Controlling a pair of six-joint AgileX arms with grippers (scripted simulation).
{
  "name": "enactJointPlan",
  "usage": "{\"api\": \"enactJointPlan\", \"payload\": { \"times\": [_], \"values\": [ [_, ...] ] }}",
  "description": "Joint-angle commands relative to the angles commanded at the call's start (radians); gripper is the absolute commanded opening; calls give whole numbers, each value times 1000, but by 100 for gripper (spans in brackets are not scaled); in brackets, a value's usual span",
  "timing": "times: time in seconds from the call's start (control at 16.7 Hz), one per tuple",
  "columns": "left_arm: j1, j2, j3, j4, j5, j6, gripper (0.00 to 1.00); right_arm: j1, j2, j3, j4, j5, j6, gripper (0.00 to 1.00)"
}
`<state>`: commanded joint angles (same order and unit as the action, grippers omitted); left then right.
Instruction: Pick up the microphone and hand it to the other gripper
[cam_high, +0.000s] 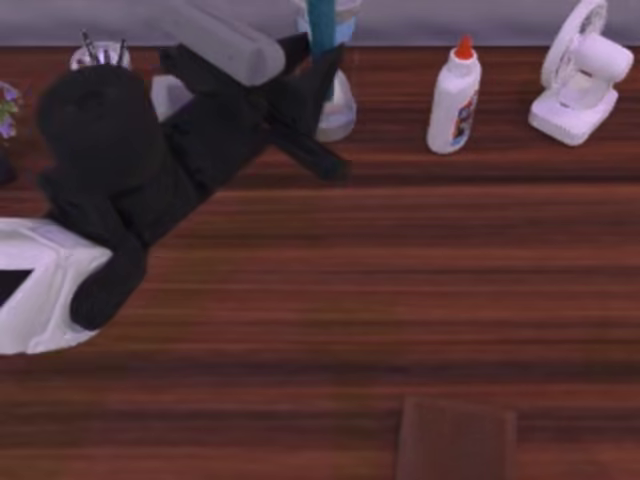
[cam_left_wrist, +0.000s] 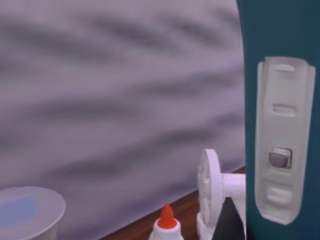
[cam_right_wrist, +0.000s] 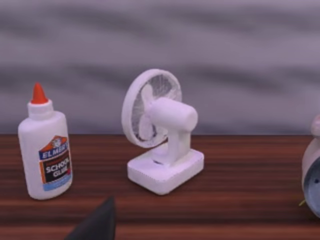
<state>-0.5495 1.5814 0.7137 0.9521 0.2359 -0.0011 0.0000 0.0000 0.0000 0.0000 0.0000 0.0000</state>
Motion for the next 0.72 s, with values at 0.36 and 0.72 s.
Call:
{"api": "enactJointPlan", "payload": {
  "times": [0.36, 0.72],
  "values": [
    [-74, -4, -3, 31, -75, -6, 0, 0, 0, 0, 0, 0, 0, 100],
    [-74, -4, -3, 31, -75, -6, 0, 0, 0, 0, 0, 0, 0, 100]
  ]
}}
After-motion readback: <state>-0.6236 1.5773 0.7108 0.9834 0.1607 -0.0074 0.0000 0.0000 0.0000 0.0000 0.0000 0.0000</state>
